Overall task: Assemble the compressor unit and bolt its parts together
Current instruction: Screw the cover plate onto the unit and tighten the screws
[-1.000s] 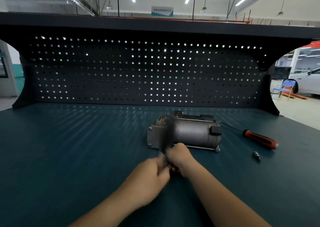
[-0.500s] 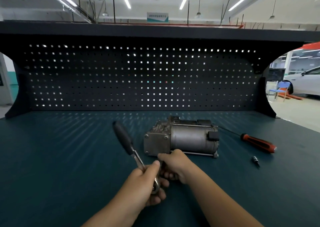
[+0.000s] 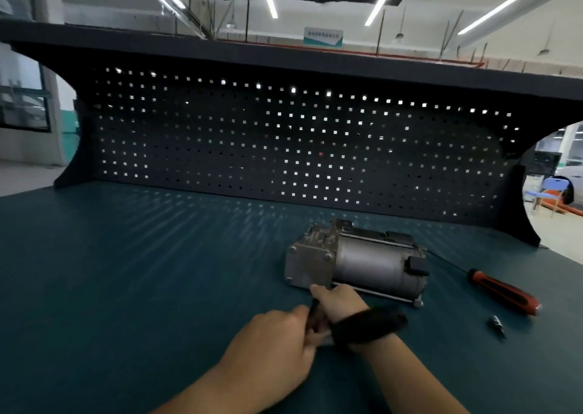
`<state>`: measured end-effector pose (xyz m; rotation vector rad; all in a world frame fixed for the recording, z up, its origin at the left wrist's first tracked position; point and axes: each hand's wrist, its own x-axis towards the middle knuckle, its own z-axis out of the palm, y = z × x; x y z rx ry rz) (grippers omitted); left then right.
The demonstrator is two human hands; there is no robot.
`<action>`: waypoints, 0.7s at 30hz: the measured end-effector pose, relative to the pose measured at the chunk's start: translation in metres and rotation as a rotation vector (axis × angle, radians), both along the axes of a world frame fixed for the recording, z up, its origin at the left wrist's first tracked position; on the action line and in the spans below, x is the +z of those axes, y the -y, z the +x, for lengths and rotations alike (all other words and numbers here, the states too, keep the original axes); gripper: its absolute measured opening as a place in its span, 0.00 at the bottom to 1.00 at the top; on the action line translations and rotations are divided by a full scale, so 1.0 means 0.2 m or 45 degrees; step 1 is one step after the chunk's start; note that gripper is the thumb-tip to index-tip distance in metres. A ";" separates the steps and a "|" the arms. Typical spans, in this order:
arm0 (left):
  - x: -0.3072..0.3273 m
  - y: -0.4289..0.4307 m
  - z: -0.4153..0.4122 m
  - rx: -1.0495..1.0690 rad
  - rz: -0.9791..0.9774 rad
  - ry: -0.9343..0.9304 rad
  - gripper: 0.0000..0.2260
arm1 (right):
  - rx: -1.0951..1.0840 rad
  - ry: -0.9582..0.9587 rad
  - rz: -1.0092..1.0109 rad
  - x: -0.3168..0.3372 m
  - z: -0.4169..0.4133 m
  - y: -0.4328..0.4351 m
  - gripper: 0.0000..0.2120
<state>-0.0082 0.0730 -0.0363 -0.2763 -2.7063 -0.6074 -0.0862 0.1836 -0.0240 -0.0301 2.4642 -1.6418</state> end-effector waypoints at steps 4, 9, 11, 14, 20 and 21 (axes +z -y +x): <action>-0.03 -0.05 -0.02 -0.019 0.006 -0.007 0.09 | -0.017 -0.060 0.041 0.01 0.01 0.00 0.16; 0.04 -0.07 -0.02 -0.038 0.873 0.400 0.18 | 0.075 0.087 -0.116 0.00 0.02 0.00 0.13; 0.07 -0.07 -0.02 0.006 1.479 0.672 0.20 | 0.080 0.124 -0.140 0.01 0.02 0.00 0.11; 0.10 -0.07 -0.01 0.033 1.907 0.780 0.17 | 0.089 0.153 -0.158 0.01 0.01 0.00 0.10; 0.04 -0.04 -0.04 -0.103 1.007 0.268 0.17 | 0.122 0.083 -0.079 0.00 0.02 -0.01 0.19; 0.04 -0.04 -0.04 -0.116 0.838 0.192 0.14 | 0.118 0.079 -0.084 -0.01 0.02 -0.01 0.19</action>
